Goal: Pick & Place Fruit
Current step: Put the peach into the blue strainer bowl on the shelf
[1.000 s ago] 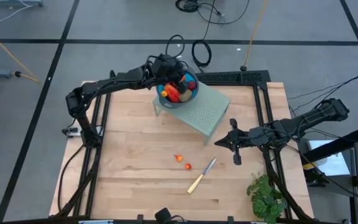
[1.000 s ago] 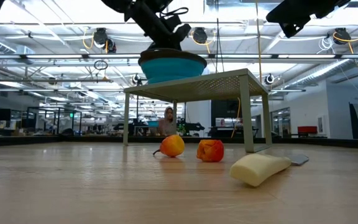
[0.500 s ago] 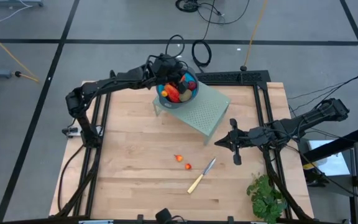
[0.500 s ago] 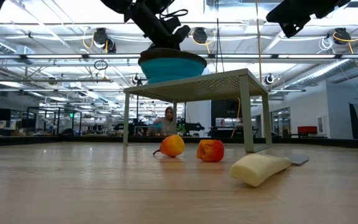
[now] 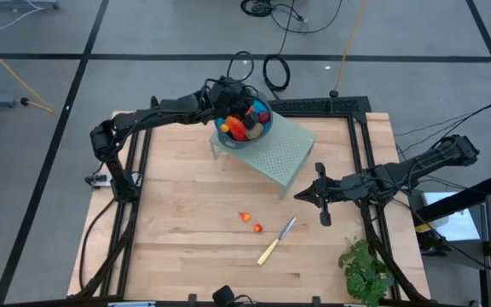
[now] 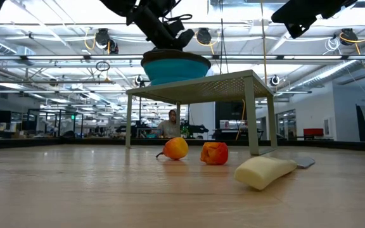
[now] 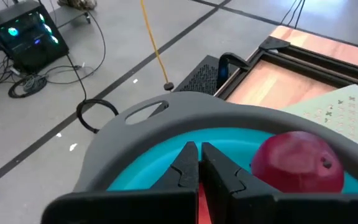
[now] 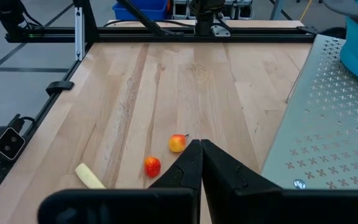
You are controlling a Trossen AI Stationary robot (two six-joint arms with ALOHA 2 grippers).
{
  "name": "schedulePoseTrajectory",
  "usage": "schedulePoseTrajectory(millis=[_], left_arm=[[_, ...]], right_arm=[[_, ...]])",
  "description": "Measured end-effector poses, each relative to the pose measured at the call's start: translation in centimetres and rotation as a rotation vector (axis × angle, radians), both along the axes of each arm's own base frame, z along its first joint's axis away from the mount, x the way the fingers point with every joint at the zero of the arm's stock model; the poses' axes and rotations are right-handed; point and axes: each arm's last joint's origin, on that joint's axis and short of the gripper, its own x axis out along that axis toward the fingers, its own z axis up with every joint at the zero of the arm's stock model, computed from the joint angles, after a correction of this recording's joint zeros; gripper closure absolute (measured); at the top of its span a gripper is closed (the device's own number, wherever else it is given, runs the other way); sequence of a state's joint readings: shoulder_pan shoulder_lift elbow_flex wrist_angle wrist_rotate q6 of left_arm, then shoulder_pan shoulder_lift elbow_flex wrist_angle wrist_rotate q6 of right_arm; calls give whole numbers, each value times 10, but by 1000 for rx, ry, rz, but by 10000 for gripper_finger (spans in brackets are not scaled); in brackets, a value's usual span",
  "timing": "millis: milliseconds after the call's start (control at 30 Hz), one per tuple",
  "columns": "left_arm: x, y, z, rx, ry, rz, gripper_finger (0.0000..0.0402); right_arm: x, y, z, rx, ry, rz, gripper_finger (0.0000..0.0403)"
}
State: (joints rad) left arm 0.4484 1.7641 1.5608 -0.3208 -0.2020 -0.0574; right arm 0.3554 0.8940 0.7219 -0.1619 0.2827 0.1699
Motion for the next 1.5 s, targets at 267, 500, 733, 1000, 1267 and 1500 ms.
schedulePoseTrajectory(millis=[267, 500, 733, 1000, 1267, 1500], left_arm=[[0, 1, 1, 9, -13, 1, 401], [0, 1, 1, 27, 10, -15, 388], [0, 1, 1, 25, 10, -15, 354], [-2, 1, 3, 47, 19, -24, 321], [-24, -25, 47, 87, -73, -68, 320], [-43, -65, 70, 64, -69, -144, 320]], right_arm=[[0, 0, 0, 0, 0, 0, 403], [0, 0, 0, 0, 0, 0, 403], [0, 0, 0, 1, 0, 0, 403], [0, 0, 0, 1, 0, 0, 403], [0, 0, 0, 2, -4, 0, 403], [0, 0, 0, 0, -4, 1, 403]])
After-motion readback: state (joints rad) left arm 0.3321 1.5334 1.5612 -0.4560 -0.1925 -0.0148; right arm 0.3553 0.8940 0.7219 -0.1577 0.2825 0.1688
